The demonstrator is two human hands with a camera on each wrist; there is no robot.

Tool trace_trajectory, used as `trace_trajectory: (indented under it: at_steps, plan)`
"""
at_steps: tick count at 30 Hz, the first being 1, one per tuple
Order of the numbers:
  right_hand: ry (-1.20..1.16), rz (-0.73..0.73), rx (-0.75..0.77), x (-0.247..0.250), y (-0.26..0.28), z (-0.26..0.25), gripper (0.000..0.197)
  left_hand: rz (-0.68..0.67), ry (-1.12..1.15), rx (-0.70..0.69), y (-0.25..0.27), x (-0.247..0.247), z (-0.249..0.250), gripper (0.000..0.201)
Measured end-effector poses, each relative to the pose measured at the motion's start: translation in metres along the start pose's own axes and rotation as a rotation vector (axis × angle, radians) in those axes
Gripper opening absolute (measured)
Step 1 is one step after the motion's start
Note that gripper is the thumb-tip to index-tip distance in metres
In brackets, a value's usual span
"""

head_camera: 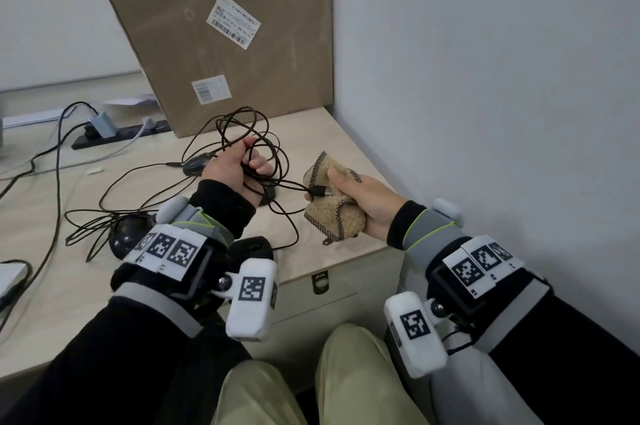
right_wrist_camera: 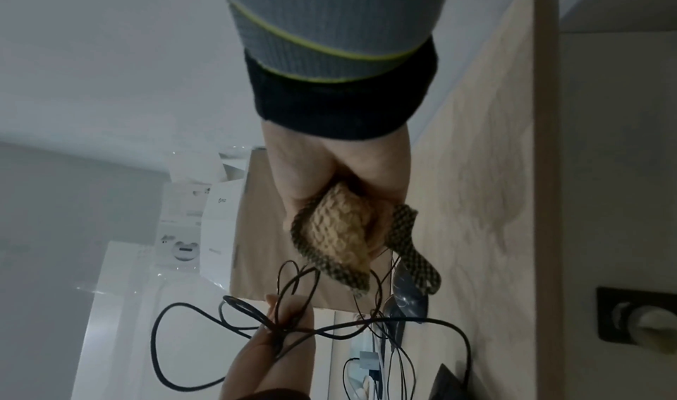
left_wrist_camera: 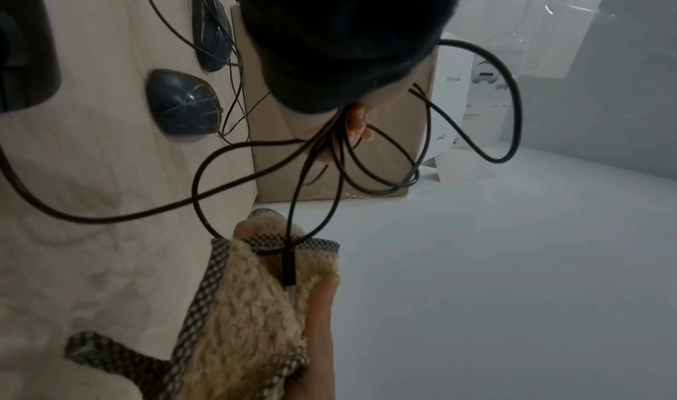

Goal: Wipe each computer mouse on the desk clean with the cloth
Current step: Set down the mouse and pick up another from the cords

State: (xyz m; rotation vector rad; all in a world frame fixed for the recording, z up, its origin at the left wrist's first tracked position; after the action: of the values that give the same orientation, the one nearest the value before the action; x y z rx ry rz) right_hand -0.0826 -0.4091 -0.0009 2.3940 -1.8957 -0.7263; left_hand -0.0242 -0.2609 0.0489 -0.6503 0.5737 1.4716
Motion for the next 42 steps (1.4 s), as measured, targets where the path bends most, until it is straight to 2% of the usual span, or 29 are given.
trace_trajectory:
  at_steps: [4,6,8,10,13,16,19,21,23,26,28,30,32,34,37,39,42]
  plan:
    - [0.046,-0.092,0.032,-0.011,0.004,-0.005,0.033,0.034,-0.027,-0.042,-0.002,0.000,0.001,0.031]
    - [0.067,-0.041,0.068,-0.008,0.003,-0.010,0.028,0.027,-0.079,-0.059,-0.002,-0.001,0.001,0.032]
    - [0.143,0.085,0.108,0.005,0.000,-0.016,0.019,-0.001,-0.182,-0.067,0.001,-0.001,0.000,0.033]
    - [0.296,0.207,0.161,0.016,-0.001,-0.026,0.015,-0.071,-0.352,-0.090,0.003,-0.002,0.001,0.031]
    - [0.450,0.310,0.214,0.025,0.003,-0.038,0.016,-0.206,-0.744,-0.152,0.009,-0.006,0.006,0.029]
    - [0.464,0.342,0.229,0.031,0.008,-0.046,0.016,-0.307,-1.024,-0.152,0.013,-0.008,0.004,0.028]
    - [0.479,0.368,0.252,0.032,0.012,-0.050,0.013,-0.425,-1.302,-0.182,0.018,-0.011,-0.004,0.010]
    - [0.507,0.355,0.271,0.024,0.013,-0.051,0.011,-0.524,-1.389,-0.188,0.027,-0.019,-0.015,0.005]
    - [0.501,0.305,0.277,0.014,0.013,-0.049,0.010,-0.548,-1.330,-0.157,0.032,-0.024,-0.023,0.009]
    - [0.488,0.277,0.290,0.005,0.012,-0.045,0.010,-0.492,-1.171,-0.034,0.034,-0.021,-0.033,0.020]
    - [0.411,0.322,0.312,0.010,0.013,-0.046,0.004,-0.432,-1.120,-0.002,0.030,-0.014,-0.034,0.019]
    - [0.441,0.450,0.377,0.022,0.019,-0.055,0.009,-0.349,-1.130,-0.017,0.024,-0.006,-0.030,0.021]
    - [0.536,0.495,0.442,0.023,0.022,-0.061,0.012,-0.284,-1.140,-0.037,0.020,-0.001,-0.026,0.023]
    - [0.669,0.432,0.503,0.005,0.023,-0.061,0.020,-0.245,-1.081,-0.016,0.019,0.001,-0.026,0.027]
    - [0.991,0.317,0.644,-0.027,0.021,-0.051,0.051,-0.172,-0.867,0.076,0.020,0.004,-0.030,0.030]
    - [1.154,0.304,0.633,-0.031,0.016,-0.045,0.065,-0.173,-0.722,0.152,0.024,0.004,-0.033,0.028]
    - [1.322,0.365,0.526,-0.019,0.007,-0.039,0.066,-0.190,-0.661,0.165,0.027,0.006,-0.027,0.025]
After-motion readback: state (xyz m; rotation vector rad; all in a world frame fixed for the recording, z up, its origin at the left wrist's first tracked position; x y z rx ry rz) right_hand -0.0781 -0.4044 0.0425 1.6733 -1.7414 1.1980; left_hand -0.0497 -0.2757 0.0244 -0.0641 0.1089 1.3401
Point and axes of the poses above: each hand's wrist, its own y-axis away from the middle knuckle, its own x-axis out of the back of the hand, z = x × y, the point moved 9 cm from there along -y, towards the middle knuckle, and after that the axes turned 7 degrees about -x, right-handed, at the moved point
